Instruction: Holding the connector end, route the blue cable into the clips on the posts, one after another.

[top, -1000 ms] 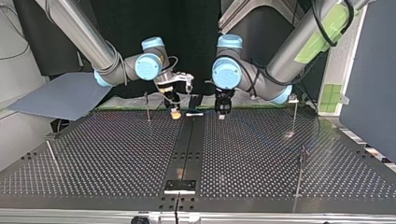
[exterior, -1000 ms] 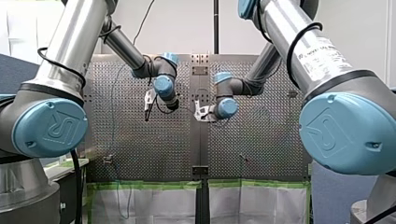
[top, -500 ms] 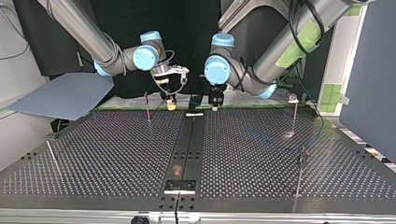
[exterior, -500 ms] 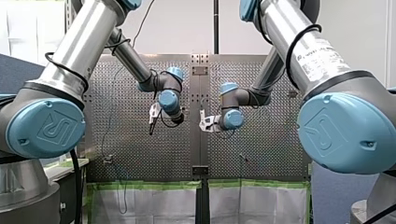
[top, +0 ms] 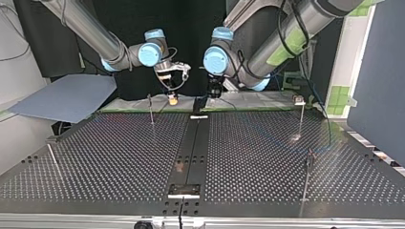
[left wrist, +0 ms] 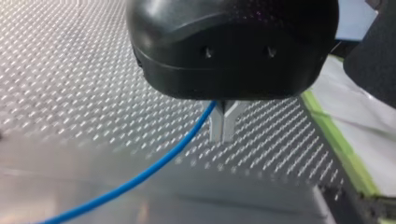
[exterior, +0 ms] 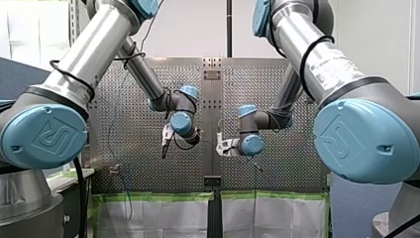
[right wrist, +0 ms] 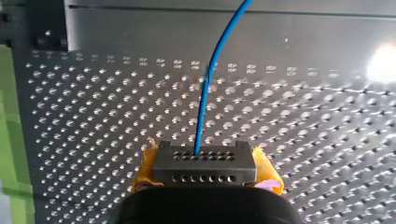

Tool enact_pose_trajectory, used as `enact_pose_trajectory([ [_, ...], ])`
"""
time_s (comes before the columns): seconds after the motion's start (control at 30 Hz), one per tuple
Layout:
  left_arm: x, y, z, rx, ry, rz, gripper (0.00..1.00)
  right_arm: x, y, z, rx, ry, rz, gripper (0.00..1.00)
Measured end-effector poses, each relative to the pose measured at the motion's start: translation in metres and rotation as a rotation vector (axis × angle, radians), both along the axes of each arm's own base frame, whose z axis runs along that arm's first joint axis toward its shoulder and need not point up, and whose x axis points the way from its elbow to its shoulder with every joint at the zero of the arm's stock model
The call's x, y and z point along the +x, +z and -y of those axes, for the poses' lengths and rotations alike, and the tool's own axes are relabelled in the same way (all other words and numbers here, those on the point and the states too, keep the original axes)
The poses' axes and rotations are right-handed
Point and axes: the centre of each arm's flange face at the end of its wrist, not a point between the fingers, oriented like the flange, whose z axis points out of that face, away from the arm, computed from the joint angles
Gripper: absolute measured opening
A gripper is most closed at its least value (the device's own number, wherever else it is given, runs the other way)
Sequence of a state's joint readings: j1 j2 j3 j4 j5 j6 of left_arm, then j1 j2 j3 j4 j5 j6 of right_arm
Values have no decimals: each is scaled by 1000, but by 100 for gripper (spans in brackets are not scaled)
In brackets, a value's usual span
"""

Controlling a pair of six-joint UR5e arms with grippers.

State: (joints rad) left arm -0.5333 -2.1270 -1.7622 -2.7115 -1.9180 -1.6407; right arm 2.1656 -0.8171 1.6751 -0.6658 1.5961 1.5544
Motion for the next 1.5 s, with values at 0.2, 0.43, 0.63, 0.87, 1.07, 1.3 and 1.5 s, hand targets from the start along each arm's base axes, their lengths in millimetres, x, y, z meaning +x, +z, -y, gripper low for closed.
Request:
enact_pose_trajectory([
  [0.2, -9, -33, 17, -18, -23, -3, 0, -9, -16, 0, -2, -13, 4, 0],
  [0.43, -13, -64, 26, -38, -15, 9, 0, -26, -31, -2, -5, -36, 27, 0],
  [0.63, -14, -76, 31, -52, -18, 27, 0, -44, -45, -10, 2, -55, 36, 0],
  [0.87, -28, -112, 46, -83, -49, 23, 0, -60, -78, -17, 14, -77, 28, 0],
  [1.07, -35, -119, 59, -119, -74, 48, 0, -77, -110, -27, 48, -99, 32, 0],
  [1.3, -50, -143, 73, -137, -114, 57, 0, -92, -122, -25, 33, -125, 54, 0],
  [1.5, -56, -159, 92, -163, -138, 73, 0, -112, -126, -20, 19, -148, 74, 0],
])
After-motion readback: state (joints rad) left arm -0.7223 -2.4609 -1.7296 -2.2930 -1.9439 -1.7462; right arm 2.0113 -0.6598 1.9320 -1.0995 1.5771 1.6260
